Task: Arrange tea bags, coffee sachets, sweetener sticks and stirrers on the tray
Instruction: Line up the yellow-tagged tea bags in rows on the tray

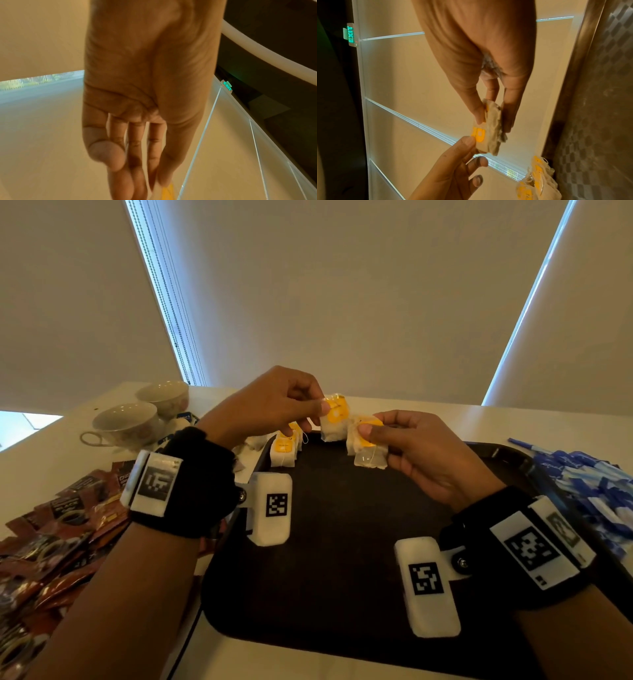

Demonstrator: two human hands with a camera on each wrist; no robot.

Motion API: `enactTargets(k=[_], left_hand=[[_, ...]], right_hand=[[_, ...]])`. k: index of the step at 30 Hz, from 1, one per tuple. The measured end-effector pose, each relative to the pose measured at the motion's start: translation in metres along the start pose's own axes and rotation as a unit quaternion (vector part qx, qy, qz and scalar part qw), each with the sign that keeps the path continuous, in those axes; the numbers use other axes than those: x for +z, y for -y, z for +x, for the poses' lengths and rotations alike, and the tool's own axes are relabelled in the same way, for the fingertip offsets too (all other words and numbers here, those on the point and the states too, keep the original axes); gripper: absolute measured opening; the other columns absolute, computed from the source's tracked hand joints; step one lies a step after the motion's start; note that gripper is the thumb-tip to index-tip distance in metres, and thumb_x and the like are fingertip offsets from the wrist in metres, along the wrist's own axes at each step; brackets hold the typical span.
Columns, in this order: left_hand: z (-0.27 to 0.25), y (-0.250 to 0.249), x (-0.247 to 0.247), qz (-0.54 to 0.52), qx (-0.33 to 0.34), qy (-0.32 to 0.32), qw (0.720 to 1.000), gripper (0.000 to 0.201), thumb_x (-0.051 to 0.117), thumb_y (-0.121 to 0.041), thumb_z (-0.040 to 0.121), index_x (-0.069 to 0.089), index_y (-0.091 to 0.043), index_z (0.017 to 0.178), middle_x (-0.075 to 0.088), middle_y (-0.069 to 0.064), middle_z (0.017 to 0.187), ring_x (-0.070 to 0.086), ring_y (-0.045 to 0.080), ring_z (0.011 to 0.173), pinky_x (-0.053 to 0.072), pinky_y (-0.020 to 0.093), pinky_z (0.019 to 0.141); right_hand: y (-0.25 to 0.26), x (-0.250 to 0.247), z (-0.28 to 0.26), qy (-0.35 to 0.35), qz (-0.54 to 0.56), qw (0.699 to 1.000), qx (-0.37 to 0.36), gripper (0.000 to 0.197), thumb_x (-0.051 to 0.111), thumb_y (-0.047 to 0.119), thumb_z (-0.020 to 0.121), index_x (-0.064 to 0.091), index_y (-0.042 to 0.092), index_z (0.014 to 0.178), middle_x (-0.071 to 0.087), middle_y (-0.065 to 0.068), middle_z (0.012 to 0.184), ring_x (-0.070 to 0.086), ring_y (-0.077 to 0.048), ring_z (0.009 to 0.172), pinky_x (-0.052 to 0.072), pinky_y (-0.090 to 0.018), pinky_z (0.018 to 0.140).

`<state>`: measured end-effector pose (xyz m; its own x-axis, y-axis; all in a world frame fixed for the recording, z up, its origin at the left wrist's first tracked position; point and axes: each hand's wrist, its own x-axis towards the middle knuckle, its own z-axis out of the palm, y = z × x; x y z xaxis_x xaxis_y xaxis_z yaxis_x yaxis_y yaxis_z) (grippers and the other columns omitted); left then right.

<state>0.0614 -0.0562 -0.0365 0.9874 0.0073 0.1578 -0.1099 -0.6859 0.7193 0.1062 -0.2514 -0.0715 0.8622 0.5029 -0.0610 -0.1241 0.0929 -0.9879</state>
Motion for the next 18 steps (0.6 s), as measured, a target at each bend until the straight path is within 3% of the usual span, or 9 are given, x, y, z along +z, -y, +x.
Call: enactTargets(k=[3,6,9,13,18], left_hand=[[-0.006,0.003,-0.017,0.017,-0.006,-0.024,1.000,0.006,0.058,-0.021,0.092,0.061,-0.017,0.088,0.068,0.002,0.088,0.064,0.008,0.080,0.053,0.015,0.058],[-0.015,0.009,-0.034,0.034,-0.026,-0.029,0.999,0.005,0.059,-0.021,0.091,0.062,-0.017,0.088,0.067,0.003,0.088,0.063,0.008,0.080,0.052,0.014,0.056],[-0.017,0.016,-0.043,0.090,-0.085,0.050,0.991,0.006,0.061,-0.022,0.090,0.062,-0.020,0.085,0.067,-0.003,0.080,0.063,0.003,0.070,0.048,0.013,0.056],[-0.004,0.026,-0.035,0.159,-0.136,0.188,0.960,0.005,0.062,-0.023,0.088,0.063,-0.023,0.083,0.065,-0.004,0.079,0.060,0.003,0.067,0.045,0.016,0.059],[0.014,0.048,-0.027,0.197,-0.189,0.225,0.935,0.004,0.063,-0.024,0.089,0.063,-0.020,0.087,0.063,-0.004,0.080,0.054,0.005,0.067,0.042,0.017,0.055]], right_hand=[[0.002,-0.002,0.000,-0.002,0.006,1.000,-0.005,0.017,0.064,0.006,0.082,0.063,0.007,0.098,0.068,-0.008,0.099,0.068,-0.014,0.085,0.058,-0.026,0.073],[0.004,-0.004,-0.003,0.000,0.004,1.000,-0.007,0.018,0.064,0.007,0.082,0.063,0.008,0.100,0.068,-0.005,0.095,0.070,-0.009,0.076,0.058,-0.022,0.066],[0.007,-0.005,-0.005,-0.004,-0.004,1.000,-0.015,0.021,0.065,0.008,0.082,0.063,0.008,0.103,0.068,-0.003,0.092,0.070,-0.007,0.071,0.056,-0.019,0.061],[0.009,-0.006,-0.005,-0.007,-0.014,1.000,-0.013,0.028,0.066,0.010,0.081,0.062,0.008,0.108,0.067,-0.005,0.101,0.068,-0.012,0.084,0.056,-0.019,0.059],[0.010,-0.004,-0.008,-0.003,-0.023,1.000,-0.011,0.024,0.066,0.011,0.081,0.063,0.010,0.105,0.068,-0.006,0.100,0.067,-0.013,0.084,0.057,-0.020,0.060]])
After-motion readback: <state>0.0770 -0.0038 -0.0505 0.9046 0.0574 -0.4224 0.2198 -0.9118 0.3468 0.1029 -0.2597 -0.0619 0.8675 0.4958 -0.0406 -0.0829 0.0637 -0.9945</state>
